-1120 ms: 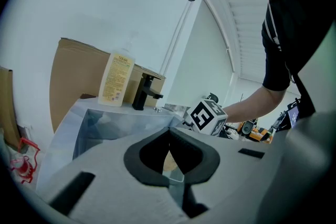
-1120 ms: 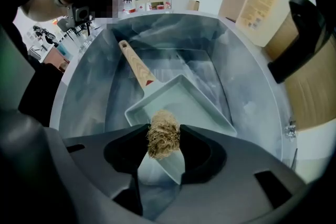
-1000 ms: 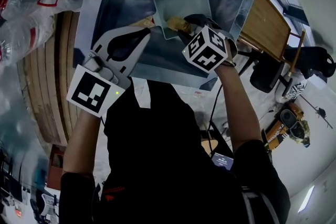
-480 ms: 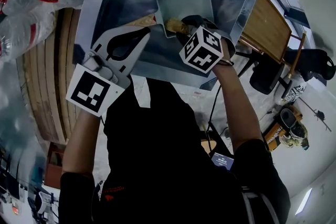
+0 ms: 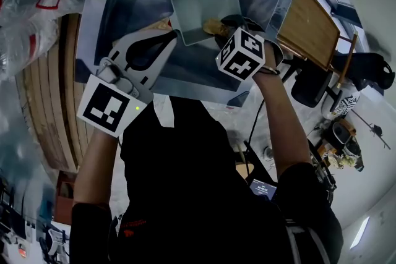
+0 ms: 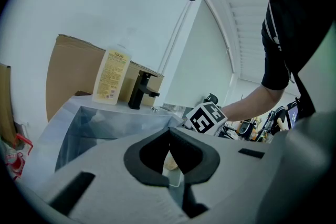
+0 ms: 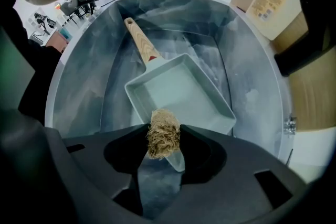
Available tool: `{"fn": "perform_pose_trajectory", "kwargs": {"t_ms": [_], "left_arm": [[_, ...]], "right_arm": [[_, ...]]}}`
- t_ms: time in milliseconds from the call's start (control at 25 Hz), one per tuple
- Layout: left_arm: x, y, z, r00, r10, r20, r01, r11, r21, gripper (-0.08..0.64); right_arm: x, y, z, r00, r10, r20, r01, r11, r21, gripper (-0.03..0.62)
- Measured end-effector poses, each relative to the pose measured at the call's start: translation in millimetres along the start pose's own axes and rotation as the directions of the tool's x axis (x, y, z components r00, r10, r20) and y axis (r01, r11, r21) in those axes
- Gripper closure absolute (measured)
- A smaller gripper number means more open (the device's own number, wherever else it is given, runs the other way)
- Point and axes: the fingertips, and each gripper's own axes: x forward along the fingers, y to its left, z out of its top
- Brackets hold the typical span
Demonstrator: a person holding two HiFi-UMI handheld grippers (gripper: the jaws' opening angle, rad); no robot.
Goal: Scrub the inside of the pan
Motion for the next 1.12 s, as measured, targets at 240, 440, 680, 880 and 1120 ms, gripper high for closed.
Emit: {"fn": "perform_pose_trajectory", "kwargs": {"t_ms": [240, 440, 680, 880, 1120], "left_arm": [[9.5, -1.0, 2.4, 1.000, -0.007, 0.001, 0.007, 1.000, -0.003, 0.543], [11.6, 1.2, 2.9, 1.000, -0.004, -0.007, 0.004, 1.000, 0.002, 0.543], [12.1, -0.9, 6.0, 1.000, -0.010, -0.019, 0.010, 1.000, 0.012, 0.543], [6.4, -3.6, 13.0, 0.999, -0.008, -0.031, 0.009, 0.999, 0.039, 0.543], [-10.6, -11.9, 35.5, 0.999, 0.001, -0.039, 0.003, 0.995, 0.103, 0.543]], "right_arm": [[-0.3, -8.9, -14.5, 0.999, -0.016, -0.051, 0.015, 1.000, -0.026, 0.414], [0.1, -15.6, -23.5, 0.996, -0.029, -0.082, 0.026, 0.999, -0.030, 0.414], [-2.4, -17.0, -24.4, 0.997, -0.031, -0.073, 0.031, 1.000, -0.007, 0.414], [-13.1, -16.9, -18.2, 0.999, -0.047, -0.018, 0.048, 0.998, 0.043, 0.414], [-45.6, -19.6, -2.7, 0.989, -0.105, 0.103, 0.092, 0.988, 0.121, 0.414]]}}
